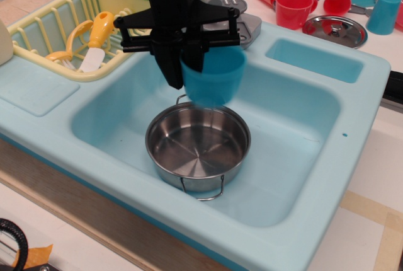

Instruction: Put cup into pot or pan

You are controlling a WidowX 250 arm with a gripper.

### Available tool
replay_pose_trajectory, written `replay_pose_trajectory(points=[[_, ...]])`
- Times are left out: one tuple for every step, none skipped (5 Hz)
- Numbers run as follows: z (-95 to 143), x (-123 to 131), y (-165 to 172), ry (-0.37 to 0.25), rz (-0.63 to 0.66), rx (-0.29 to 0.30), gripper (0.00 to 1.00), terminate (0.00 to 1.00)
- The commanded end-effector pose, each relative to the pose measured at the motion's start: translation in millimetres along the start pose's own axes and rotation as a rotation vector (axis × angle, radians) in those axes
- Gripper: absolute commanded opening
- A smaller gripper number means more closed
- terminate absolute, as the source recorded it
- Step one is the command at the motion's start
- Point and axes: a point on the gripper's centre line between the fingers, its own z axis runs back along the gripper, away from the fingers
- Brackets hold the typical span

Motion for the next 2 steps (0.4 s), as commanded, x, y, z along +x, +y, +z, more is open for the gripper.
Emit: replay_pose_trajectory(points=[[3.9,3.5,1.1,-0.016,-0.005,-0.024,1.0,0.0],[3.9,3.5,1.1,-0.016,-0.005,-0.024,1.0,1.0]])
